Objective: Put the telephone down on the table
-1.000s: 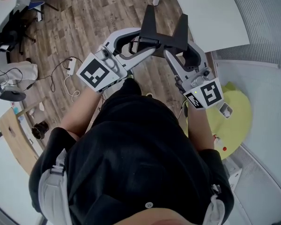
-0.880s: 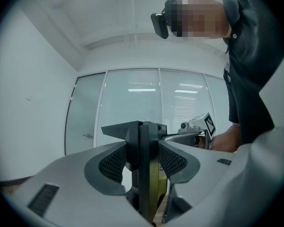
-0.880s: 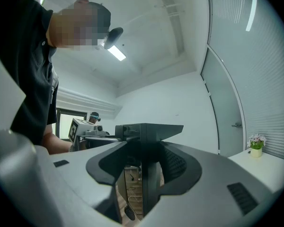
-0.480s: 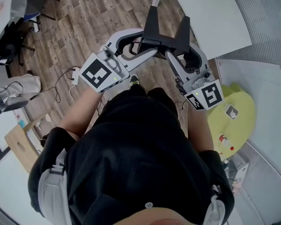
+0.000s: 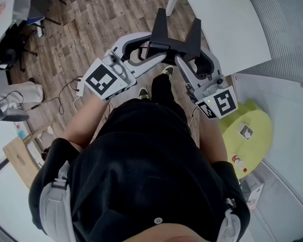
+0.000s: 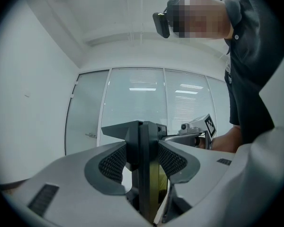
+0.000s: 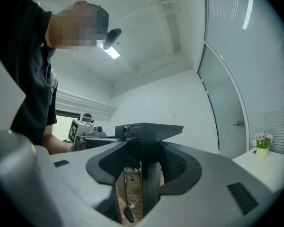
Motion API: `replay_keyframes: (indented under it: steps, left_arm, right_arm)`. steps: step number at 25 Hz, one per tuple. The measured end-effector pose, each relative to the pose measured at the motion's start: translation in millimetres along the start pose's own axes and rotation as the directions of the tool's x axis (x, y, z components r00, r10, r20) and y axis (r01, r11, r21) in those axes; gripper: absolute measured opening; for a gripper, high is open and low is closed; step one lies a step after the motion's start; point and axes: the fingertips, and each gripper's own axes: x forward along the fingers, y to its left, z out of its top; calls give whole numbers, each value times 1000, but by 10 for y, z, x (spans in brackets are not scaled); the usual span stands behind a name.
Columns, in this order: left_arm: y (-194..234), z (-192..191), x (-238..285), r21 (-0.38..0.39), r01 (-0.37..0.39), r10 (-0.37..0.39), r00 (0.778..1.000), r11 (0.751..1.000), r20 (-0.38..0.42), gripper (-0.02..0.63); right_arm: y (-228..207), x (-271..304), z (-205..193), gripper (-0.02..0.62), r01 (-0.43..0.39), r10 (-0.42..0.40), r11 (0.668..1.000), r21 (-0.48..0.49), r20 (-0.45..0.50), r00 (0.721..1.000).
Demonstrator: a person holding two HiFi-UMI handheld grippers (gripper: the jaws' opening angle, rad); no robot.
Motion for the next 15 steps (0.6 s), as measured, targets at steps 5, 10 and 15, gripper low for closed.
replay_keyframes:
  steps: [5, 10, 15]
  left_arm:
    - [341, -47, 168, 31, 0, 1, 1000, 1000, -29, 216]
    - [728, -6, 565, 15, -15, 15, 1000, 1000, -23, 216]
    - [997, 19, 1027, 11, -2, 2, 999, 1000, -32, 216]
  right_arm:
    - [-316, 266, -10, 219, -26, 26, 1000, 2, 11, 1000]
    - [-827, 469, 37, 219, -31, 31, 999, 8, 12, 999]
    - [-1350, 539, 106, 219, -17, 17, 1000, 13, 9, 1000]
